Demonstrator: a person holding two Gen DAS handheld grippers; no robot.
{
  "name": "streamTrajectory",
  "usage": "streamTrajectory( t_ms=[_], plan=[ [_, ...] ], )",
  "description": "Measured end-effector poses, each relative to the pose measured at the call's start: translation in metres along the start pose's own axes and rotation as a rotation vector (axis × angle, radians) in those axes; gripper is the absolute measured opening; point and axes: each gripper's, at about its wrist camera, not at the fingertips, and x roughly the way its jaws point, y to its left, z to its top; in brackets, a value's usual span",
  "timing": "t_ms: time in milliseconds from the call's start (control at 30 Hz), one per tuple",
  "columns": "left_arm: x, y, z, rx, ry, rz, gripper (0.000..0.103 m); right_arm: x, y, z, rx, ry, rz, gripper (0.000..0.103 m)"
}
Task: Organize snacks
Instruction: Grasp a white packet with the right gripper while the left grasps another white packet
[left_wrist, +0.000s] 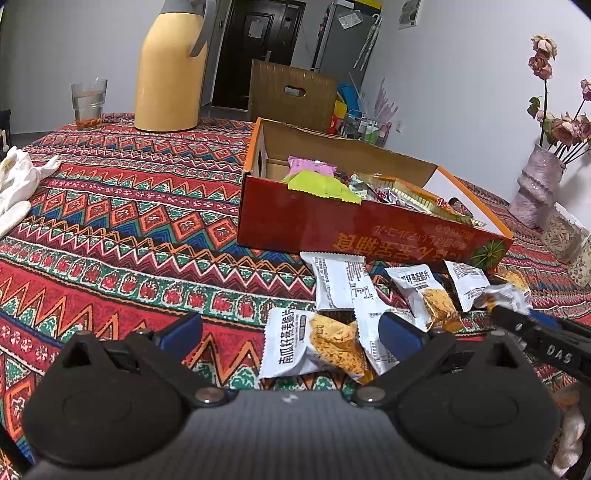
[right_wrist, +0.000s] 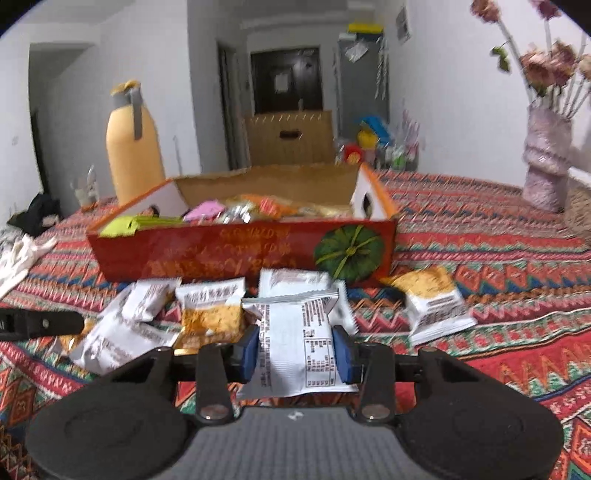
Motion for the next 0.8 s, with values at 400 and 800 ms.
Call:
streamTrajectory(
  t_ms=[400, 800],
  plan=[
    [-0.01, -0.045, 0.012, 0.122, 0.032, -0.009, 0.103, -0.006, -0.006, -0.004, 0.029, -0.042, -0.022, 0.04],
    [0.028, -0.092, 0.005, 0.206, 0.142, 0.07, 0.103, -0.003, -0.01, -0.007, 0.042, -0.013, -0.06, 0.04]
  ],
)
